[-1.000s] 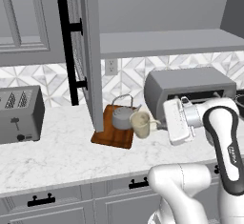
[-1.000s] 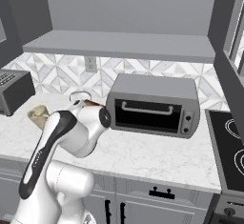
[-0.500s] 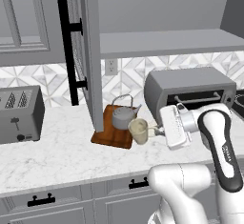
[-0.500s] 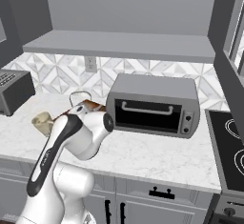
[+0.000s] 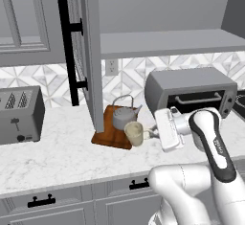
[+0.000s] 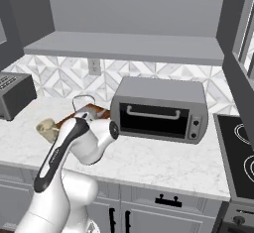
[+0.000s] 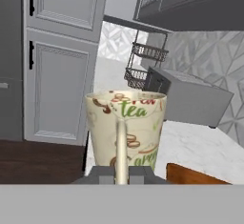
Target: Pick the kettle from the counter and place it on the tray. Then pick the mug from the cabinet and place it on the tray. Then close the cabinet doors.
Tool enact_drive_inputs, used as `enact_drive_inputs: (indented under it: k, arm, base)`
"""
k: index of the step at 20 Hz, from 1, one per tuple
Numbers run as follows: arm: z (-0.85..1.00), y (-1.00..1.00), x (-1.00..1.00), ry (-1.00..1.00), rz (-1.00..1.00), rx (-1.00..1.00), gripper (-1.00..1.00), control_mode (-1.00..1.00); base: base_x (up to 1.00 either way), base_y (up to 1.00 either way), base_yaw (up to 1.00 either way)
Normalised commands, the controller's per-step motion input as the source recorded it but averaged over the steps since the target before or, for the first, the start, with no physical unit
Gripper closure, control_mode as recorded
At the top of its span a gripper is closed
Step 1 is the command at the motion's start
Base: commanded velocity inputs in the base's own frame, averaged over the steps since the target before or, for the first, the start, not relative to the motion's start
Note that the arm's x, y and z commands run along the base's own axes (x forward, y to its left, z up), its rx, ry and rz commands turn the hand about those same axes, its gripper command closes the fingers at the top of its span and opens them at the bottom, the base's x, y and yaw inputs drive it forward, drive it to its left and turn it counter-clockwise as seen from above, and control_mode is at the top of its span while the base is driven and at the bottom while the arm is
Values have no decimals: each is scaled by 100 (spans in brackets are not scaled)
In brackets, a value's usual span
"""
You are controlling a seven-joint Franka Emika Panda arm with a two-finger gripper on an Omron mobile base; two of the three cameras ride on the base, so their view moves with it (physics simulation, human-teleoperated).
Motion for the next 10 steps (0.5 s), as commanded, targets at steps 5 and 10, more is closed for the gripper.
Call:
enact_drive_inputs:
  k: [5, 10]
  arm:
    - [-22, 1, 42, -1, 5, 3, 100, -100]
    - [-38, 2, 38, 0, 3, 4, 100, -100]
  base:
    - [0, 0, 0]
    - [0, 0, 0]
